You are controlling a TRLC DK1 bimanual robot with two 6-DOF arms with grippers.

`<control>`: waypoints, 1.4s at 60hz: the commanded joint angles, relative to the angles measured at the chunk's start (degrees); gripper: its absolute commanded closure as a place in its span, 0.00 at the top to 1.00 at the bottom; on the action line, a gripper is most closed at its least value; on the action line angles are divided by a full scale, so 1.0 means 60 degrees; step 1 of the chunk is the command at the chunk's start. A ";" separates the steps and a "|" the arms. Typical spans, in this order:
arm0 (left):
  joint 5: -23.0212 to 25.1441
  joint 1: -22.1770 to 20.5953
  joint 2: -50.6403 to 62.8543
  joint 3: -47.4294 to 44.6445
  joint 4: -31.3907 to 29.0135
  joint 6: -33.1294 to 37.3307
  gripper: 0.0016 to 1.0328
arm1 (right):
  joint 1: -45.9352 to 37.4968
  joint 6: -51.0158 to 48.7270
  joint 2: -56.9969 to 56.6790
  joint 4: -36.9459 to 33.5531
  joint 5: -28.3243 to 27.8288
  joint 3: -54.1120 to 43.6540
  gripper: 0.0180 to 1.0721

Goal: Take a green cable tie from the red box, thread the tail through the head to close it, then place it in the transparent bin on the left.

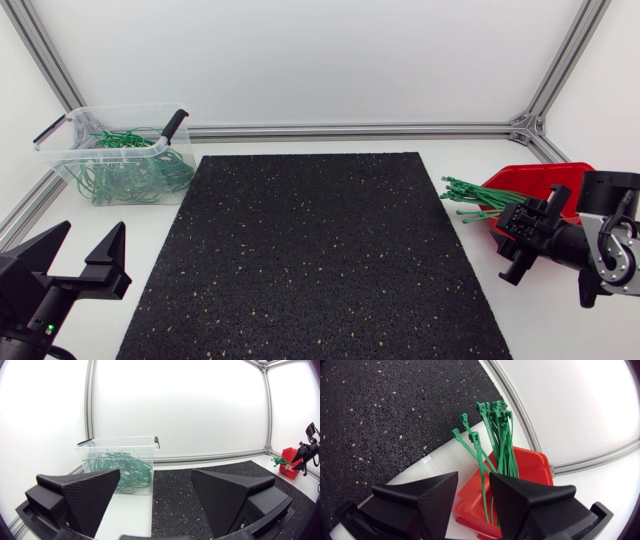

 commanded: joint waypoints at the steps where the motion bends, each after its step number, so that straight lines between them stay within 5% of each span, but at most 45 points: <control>1: 0.0004 0.0001 -0.0009 -0.0377 -0.0188 -0.0177 0.96 | 0.0026 -0.0217 -0.0086 0.0270 -0.0156 -0.0220 0.36; 7: 0.0004 0.0015 -0.0024 -0.0377 -0.0188 -0.0177 0.96 | 0.0026 -0.0202 -0.0130 0.0343 -0.0288 -0.0205 0.24; 32: 0.0004 0.0015 -0.0009 -0.0377 -0.0203 -0.0177 0.96 | 0.0100 -0.0217 0.0236 0.0548 -0.0362 -0.0161 0.06; 54: 0.0004 0.0015 -0.0009 -0.0377 -0.0203 -0.0177 0.96 | 0.0114 -0.0173 0.0192 0.0417 -0.0420 0.0015 0.06; 65: 0.0004 -0.0058 -0.0024 -0.0377 -0.0203 -0.0177 0.96 | 0.0100 -0.0026 -0.0393 -0.0785 -0.0669 0.0513 0.06; 84: 0.0033 -0.0087 -0.0024 -0.0377 -0.0188 -0.0177 0.96 | -0.0501 0.0765 -0.0818 -0.5077 -0.2559 0.3003 0.06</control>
